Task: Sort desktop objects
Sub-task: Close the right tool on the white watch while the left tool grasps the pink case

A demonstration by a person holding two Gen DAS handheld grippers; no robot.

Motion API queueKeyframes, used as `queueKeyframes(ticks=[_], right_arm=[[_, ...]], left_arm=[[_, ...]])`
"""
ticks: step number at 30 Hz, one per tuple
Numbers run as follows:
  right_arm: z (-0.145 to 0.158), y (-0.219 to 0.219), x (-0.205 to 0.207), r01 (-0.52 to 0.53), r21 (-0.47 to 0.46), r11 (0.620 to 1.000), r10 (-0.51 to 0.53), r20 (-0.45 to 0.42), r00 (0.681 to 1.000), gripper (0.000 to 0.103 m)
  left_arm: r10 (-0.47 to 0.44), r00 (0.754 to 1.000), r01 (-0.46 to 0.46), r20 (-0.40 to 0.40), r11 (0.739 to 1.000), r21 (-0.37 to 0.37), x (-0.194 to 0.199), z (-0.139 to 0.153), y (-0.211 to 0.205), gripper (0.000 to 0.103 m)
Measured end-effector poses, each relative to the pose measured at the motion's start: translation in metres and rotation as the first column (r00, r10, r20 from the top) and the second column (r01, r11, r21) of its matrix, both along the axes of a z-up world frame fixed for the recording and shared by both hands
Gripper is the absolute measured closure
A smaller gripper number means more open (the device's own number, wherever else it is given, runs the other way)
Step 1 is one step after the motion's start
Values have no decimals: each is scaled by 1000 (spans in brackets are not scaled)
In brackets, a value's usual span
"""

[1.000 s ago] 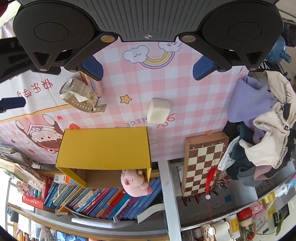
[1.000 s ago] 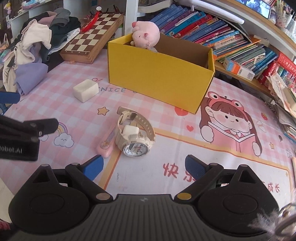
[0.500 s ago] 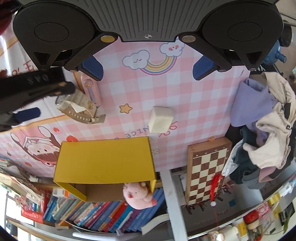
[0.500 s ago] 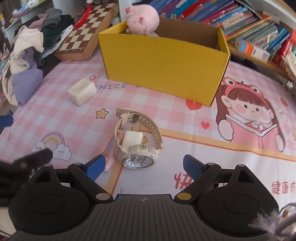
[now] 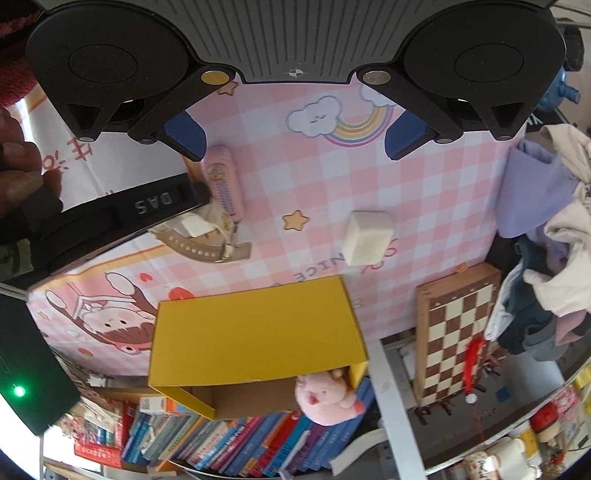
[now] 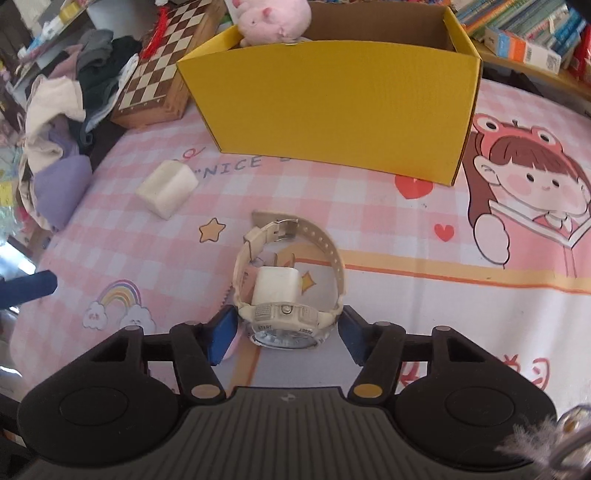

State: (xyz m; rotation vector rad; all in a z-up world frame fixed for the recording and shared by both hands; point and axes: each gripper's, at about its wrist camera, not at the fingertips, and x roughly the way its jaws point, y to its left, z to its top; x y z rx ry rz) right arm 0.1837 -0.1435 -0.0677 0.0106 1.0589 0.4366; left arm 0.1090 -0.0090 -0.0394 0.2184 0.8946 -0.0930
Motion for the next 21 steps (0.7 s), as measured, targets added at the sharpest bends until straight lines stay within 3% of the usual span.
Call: queueKeyframes(ticks=[10,13,21], right_arm=[[12,-13,-2,-17,3,1000,17,46,999,45],[13,-13,-3,-28,-9,1000,28,57,998,45],[16,-20,-5,-28,-43,999,31,85,996,45]], left_arm=[[-53,998,53,-18,998,-20,13,-14,-20,2],[-88,996,88,-14,996,-14,16,-18,-27,11],[-74,995,71,-68,997,-42,33,-36,-31,56]])
